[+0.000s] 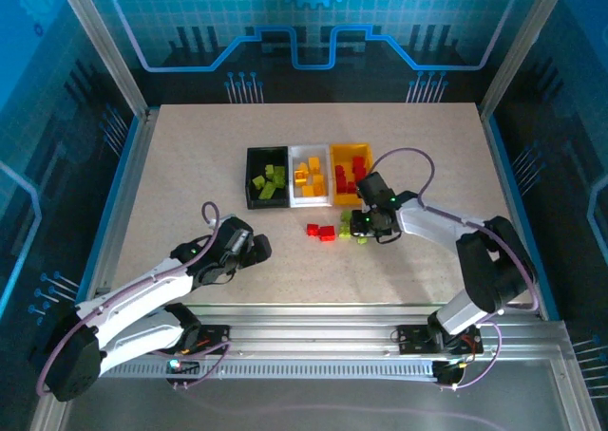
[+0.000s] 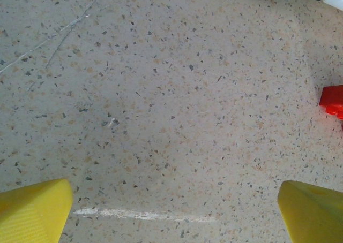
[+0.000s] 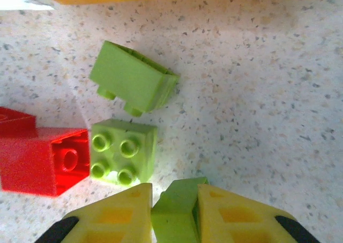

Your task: Sort the legos into containers by color

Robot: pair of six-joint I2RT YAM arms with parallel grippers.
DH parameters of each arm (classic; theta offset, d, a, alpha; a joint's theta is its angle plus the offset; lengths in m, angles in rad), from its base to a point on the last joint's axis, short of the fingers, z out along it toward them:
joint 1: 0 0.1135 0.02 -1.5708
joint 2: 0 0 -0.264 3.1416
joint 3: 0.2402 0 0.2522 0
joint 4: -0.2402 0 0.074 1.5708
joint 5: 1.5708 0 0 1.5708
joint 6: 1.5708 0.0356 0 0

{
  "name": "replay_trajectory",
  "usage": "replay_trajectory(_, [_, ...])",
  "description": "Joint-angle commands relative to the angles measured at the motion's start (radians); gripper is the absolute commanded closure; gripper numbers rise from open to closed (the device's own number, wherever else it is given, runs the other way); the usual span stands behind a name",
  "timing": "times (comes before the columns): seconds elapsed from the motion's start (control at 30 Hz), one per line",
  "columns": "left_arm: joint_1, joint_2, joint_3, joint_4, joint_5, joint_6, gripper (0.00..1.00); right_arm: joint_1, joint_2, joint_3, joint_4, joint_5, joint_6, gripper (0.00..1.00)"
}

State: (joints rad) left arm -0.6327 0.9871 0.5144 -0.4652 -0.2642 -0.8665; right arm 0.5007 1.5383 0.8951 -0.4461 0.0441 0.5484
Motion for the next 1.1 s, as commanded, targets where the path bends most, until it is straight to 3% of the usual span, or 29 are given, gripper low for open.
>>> replay_trajectory(0.0, [0.007,0.001,0.015,0.014,0.017,-0.008,0.01,-0.013,-0.089,-0.010,-0.050,0.009,-0.012,0.75])
replay_trajectory(0.17, [0.008,-0.001,0.009,0.014,0.014,-0.009,0.01,0.031,-0.171,0.027,-0.095,-0.008,-0.013,0.76])
replay_trajectory(0.3, [0.008,-0.011,0.000,0.006,0.009,-0.011,0.01,0.109,-0.110,0.161,-0.088,-0.023,-0.006,0.76])
replay_trajectory(0.57, [0.009,-0.067,-0.019,-0.034,0.016,-0.017,0.01,0.221,0.292,0.623,0.002,-0.075,0.004,0.76])
replay_trajectory(0.77, [0.017,-0.120,-0.026,-0.076,0.014,-0.010,0.01,0.227,0.618,0.992,-0.052,-0.087,0.022,0.75])
replay_trajectory(0.93, [0.020,-0.137,-0.034,-0.085,0.013,-0.005,0.01,0.218,0.782,1.221,-0.112,-0.117,0.022,0.73])
replay_trajectory(1.0, [0.019,-0.134,-0.037,-0.084,0.013,-0.004,0.01,0.213,0.844,1.296,-0.147,-0.133,0.022,0.69])
replay_trajectory(1.07, [0.021,-0.136,-0.039,-0.079,0.013,-0.004,0.01,0.210,0.848,1.326,-0.152,-0.139,0.018,0.57])
